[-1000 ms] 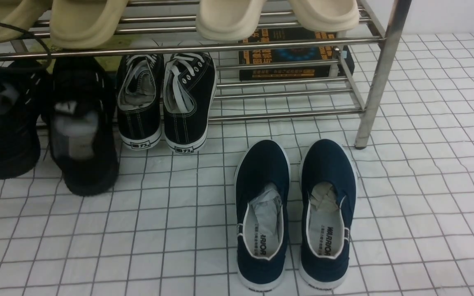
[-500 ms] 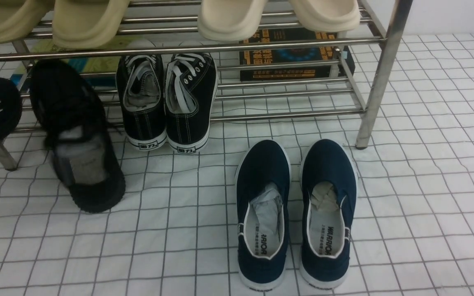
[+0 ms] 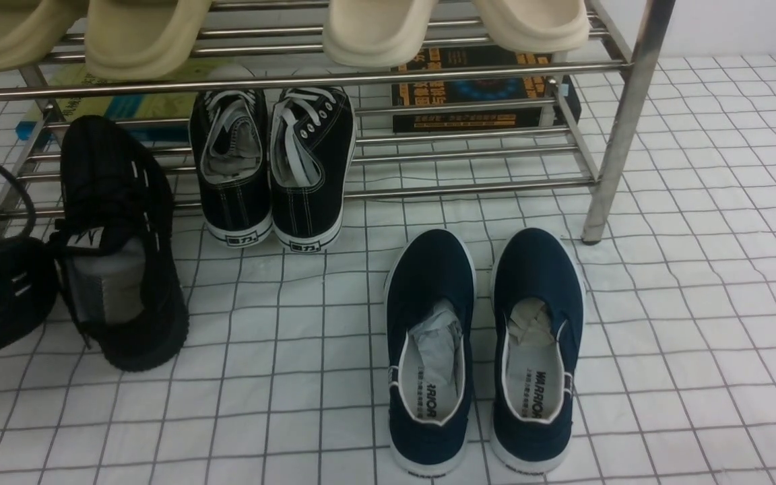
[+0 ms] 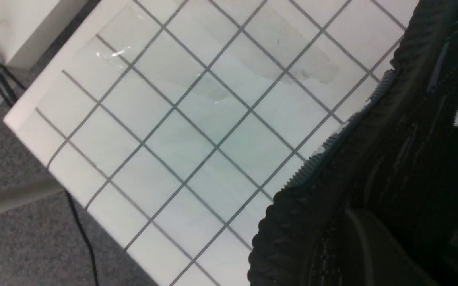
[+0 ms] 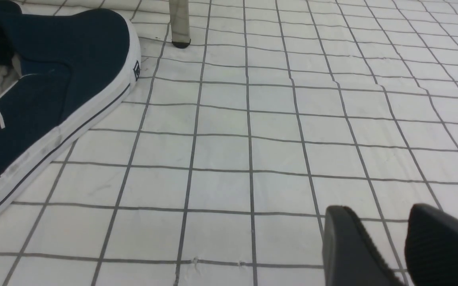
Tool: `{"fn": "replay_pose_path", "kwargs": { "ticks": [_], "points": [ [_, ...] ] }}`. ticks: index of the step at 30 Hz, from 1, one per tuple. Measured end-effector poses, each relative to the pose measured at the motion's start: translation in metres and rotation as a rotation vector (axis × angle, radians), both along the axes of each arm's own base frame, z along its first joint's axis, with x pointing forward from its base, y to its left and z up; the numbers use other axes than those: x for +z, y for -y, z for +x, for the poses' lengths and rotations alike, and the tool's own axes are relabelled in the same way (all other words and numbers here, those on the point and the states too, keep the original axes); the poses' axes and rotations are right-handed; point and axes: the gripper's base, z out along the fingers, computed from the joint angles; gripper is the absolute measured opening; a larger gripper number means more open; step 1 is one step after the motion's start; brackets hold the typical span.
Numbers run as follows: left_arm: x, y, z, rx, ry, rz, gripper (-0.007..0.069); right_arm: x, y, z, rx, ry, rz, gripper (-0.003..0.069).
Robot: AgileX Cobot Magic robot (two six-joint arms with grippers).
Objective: Take the shoes off the shelf with your hand from the white checkered tablecloth.
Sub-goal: 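Set the held shoe down on the floor in front of the rack with the left gripper, then grasp the leftmost shoe on the bottom shelf of the shoe rack with the left gripper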
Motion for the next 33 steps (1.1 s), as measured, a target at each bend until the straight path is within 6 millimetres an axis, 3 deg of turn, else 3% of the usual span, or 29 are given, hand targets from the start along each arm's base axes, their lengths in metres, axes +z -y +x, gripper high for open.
{"fn": "replay_pose_path", "kwargs": {
  "ticks": [11, 17, 19, 21, 23, 24, 28, 33],
  "points": [
    [-0.056, 0.003, 0.008, -0.085, 0.056, -0.005, 0.0028, 0.0, 0.0, 0.0, 0.0, 0.0, 0.0, 0.0239],
    [-0.077, 0.0, 0.019, -0.109, 0.015, -0.004, 0.0167, 0.0, 0.0, 0.0, 0.0, 0.0, 0.0, 0.0239],
    [-0.076, -0.002, 0.022, -0.107, -0.004, 0.004, 0.0256, 0.0, 0.0, 0.0, 0.0, 0.0, 0.0, 0.0239],
    [-0.057, -0.006, 0.031, -0.091, 0.014, 0.027, 0.0378, 0.0, 0.0, 0.0, 0.0, 0.0, 0.0, 0.0239],
    [-0.047, -0.008, 0.035, -0.081, 0.031, 0.033, 0.0414, 0.0, 0.0, 0.0, 0.0, 0.0, 0.0, 0.0239],
    [-0.029, -0.008, 0.042, -0.065, 0.075, 0.023, 0.0461, 0.0, 0.0, 0.0, 0.0, 0.0, 0.0, 0.0239],
    [-0.009, 0.005, 0.055, -0.123, 0.172, -0.091, 0.0507, 0.0, 0.0, 0.0, 0.0, 0.0, 0.0, 0.0239],
    [-0.014, 0.033, 0.075, -0.327, 0.228, -0.141, 0.0516, 0.0, 0.0, 0.0, 0.0, 0.0, 0.0, 0.0239]
  ]
}}
